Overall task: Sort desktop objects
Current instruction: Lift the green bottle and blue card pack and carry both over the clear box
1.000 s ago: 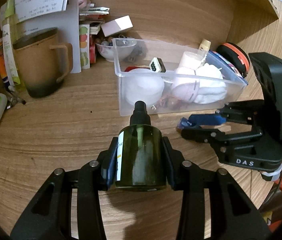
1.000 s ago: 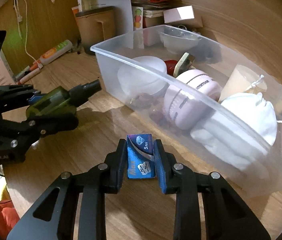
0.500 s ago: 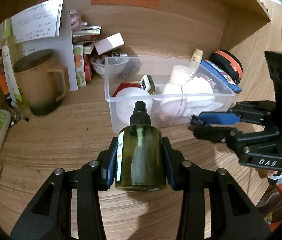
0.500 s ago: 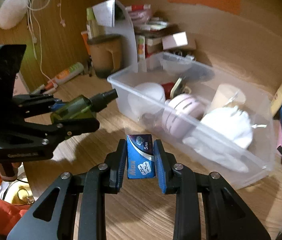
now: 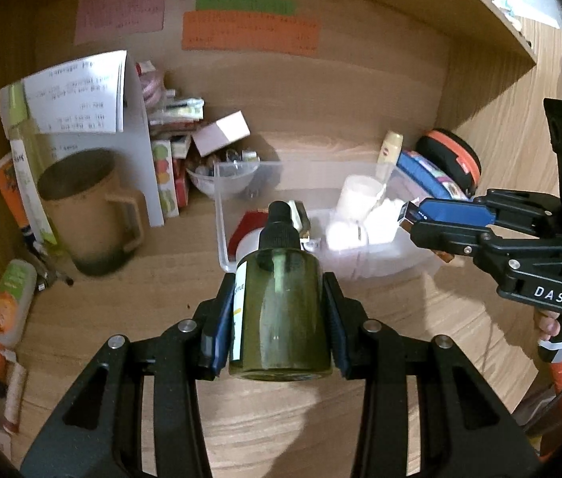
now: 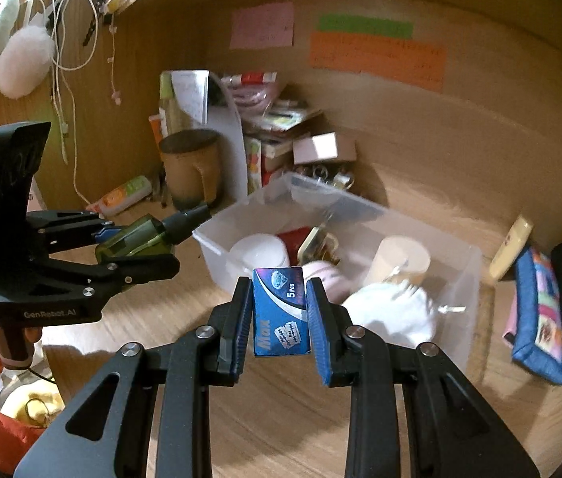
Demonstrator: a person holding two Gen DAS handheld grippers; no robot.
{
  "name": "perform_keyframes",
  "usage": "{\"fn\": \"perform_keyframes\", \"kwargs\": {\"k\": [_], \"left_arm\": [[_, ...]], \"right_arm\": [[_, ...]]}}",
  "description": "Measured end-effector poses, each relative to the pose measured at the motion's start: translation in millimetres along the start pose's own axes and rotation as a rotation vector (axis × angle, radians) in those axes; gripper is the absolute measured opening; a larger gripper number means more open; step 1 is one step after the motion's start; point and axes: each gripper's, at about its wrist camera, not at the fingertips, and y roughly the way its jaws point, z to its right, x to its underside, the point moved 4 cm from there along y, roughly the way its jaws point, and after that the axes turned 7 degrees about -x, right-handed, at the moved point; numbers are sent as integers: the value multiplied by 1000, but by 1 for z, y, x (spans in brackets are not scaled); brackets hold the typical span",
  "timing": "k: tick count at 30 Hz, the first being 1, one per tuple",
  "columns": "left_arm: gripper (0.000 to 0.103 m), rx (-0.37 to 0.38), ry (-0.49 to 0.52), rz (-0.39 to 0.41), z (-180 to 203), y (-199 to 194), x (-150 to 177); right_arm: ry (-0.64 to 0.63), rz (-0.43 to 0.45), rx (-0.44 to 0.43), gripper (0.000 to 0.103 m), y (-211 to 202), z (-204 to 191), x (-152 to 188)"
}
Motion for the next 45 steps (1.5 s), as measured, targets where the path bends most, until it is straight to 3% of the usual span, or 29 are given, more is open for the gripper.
{"fn": "perform_keyframes", "kwargs": {"k": [13, 31, 45], "left_arm": [[40, 13, 17, 35, -6, 5, -30], [40, 38, 5, -26, -11, 54, -51], [40, 57, 7, -97, -8, 103, -65]], "right_arm": [[-9, 37, 49, 25, -2, 14, -24], [78, 15, 64, 25, 39, 52, -41], [123, -53, 91, 25, 85, 73, -43]]}}
